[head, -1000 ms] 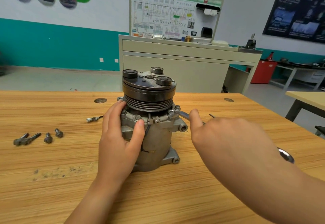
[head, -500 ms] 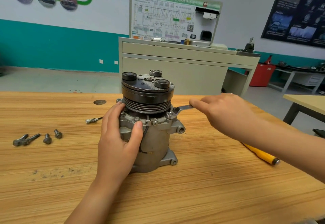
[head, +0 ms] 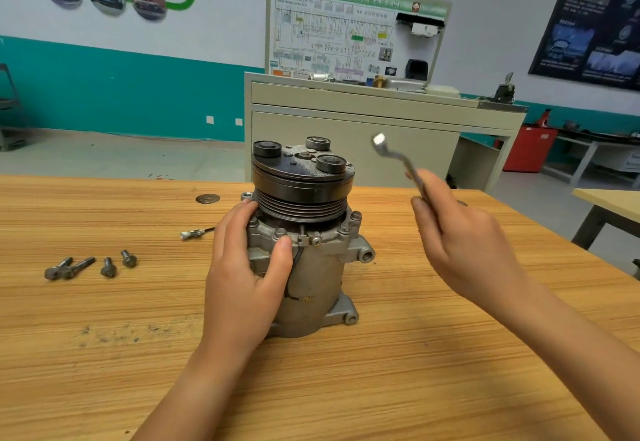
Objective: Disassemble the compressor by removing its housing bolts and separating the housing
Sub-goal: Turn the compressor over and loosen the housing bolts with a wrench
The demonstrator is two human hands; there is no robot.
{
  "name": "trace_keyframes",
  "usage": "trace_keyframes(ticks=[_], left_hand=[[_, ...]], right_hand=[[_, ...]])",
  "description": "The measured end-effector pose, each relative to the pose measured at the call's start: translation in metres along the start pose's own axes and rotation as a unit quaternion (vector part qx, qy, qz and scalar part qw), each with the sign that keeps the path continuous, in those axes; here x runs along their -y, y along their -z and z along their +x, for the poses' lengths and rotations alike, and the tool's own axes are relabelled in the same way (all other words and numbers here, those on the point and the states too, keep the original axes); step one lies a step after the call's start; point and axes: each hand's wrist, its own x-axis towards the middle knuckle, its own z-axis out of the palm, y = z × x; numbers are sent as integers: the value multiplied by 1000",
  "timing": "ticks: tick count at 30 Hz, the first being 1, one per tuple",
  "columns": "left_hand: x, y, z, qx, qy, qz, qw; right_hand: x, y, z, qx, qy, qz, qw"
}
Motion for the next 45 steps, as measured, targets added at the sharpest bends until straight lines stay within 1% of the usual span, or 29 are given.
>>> trace_keyframes(ticks=[1,3,5,8,10,13,16,19,22,25,27,30,34,37,39,42,43,44,45], left_hand=[[0,0,0,0,1,1,1000],[0,0,0,1,5,6,1000],[0,0,0,2,9,9,1000],[-2,0,0,2,31,-22,999],[-4,2,2,-8,86,-91,992],[0,5,7,-7,181,-192,965],[5,5,12,-3,238,-202,950],[5,1,11,13,231,-164,959],[5,0,10,12,211,-138,968],[6,2,9,18,187,-107,976],[7,7,10,49,160,-68,984],[10,23,16,92,142,3,986],[15,36,20,92,122,110,982],[17,38,20,77,82,132,985],[16,38,21,73,71,128,987],[17,35,19,68,76,124,987],[17,35,19,70,81,120,987],[17,35,19,71,85,116,987],[17,34,19,73,87,114,987]], right_hand=[[6,11,-7,51,3,-47,998],[19,28,-17,178,-11,-134,975],[21,32,-27,220,-12,-182,958],[31,29,-29,242,-4,-219,945],[34,27,-25,241,-13,-234,942],[37,27,-19,251,-30,-272,929],[42,30,-15,273,-30,-291,916],[50,36,-9,311,-4,-300,902],[64,38,-5,353,29,-296,887],[74,35,-2,379,28,-303,874],[74,35,0,387,32,-313,867],[66,39,2,373,66,-334,863],[47,39,4,348,108,-336,869],[29,36,10,328,147,-343,868],[14,33,18,312,152,-346,872],[-10,21,27,243,176,-304,904],[-20,12,25,205,179,-272,923],[-29,1,23,148,185,-229,944],[-36,-11,22,103,190,-198,956]])
